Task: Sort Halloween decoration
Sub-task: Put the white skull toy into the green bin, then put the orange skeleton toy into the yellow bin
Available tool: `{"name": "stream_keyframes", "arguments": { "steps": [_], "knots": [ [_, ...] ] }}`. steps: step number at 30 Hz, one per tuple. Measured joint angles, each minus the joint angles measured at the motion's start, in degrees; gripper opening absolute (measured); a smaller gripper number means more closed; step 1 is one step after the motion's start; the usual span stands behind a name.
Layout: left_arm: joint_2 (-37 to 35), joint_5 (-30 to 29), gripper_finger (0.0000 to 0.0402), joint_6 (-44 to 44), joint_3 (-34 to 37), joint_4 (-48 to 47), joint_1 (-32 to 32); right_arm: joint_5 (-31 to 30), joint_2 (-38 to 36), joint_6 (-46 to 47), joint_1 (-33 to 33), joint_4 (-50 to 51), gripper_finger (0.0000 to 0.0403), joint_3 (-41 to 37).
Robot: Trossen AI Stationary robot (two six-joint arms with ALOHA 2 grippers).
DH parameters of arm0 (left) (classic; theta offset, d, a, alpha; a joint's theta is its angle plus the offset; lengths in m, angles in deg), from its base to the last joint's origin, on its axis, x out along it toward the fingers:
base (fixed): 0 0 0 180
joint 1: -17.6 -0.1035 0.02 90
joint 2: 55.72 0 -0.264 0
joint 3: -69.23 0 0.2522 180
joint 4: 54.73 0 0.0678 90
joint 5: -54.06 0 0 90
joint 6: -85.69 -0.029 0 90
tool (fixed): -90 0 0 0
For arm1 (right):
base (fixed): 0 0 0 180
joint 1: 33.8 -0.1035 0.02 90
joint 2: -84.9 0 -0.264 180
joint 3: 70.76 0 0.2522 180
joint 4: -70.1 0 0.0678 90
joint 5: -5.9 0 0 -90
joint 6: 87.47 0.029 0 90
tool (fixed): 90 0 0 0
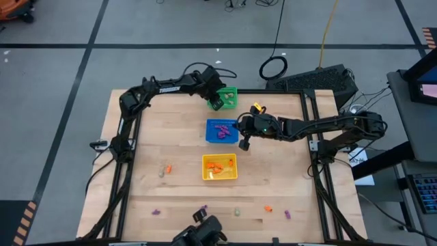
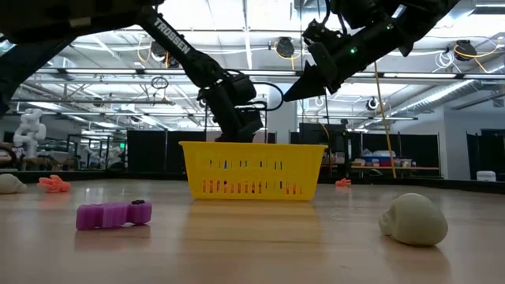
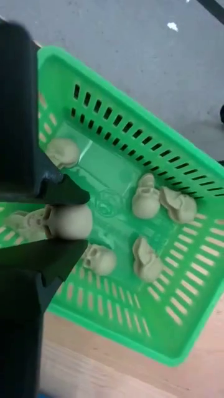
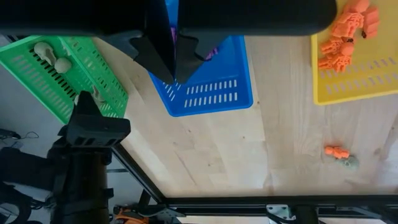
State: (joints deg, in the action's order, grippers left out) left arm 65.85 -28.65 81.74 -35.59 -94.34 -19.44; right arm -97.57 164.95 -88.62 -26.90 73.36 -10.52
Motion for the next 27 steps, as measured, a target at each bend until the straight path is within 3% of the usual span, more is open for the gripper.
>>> {"name": "stream_keyframes", "arguments": {
  "steps": [6, 11, 15, 21, 27],
  "knots": [
    [-0.01, 0.00, 0.0138, -1.06, -0.01, -0.42, 0.00, 0.00, 0.00, 0.02, 0.00, 0.02, 0.0000, 0.00],
    [-1.51, -0.01, 0.0149, -1.33, 0.06, 0.30, -0.07, 0.00, 0.00, 0.02, 0.00, 0.02, 0.0000, 0.00],
    [-4.28, -0.04, 0.0115, -2.43, 0.44, 0.90, 0.19, 0.00, 0.00, -0.15, 0.00, 0.04, 0.0000, 0.00],
    [-12.03, -3.95, 0.0012, -5.44, 7.89, 7.05, 4.14, 0.00, 0.00, -1.88, 0.00, 0.05, 0.0000, 0.00],
    [-23.80, -5.73, 0.0009, -2.67, 22.74, 17.05, 8.72, 0.01, 0.00, -2.18, 0.00, -0.64, 0.0000, 0.00]
  ]
}}
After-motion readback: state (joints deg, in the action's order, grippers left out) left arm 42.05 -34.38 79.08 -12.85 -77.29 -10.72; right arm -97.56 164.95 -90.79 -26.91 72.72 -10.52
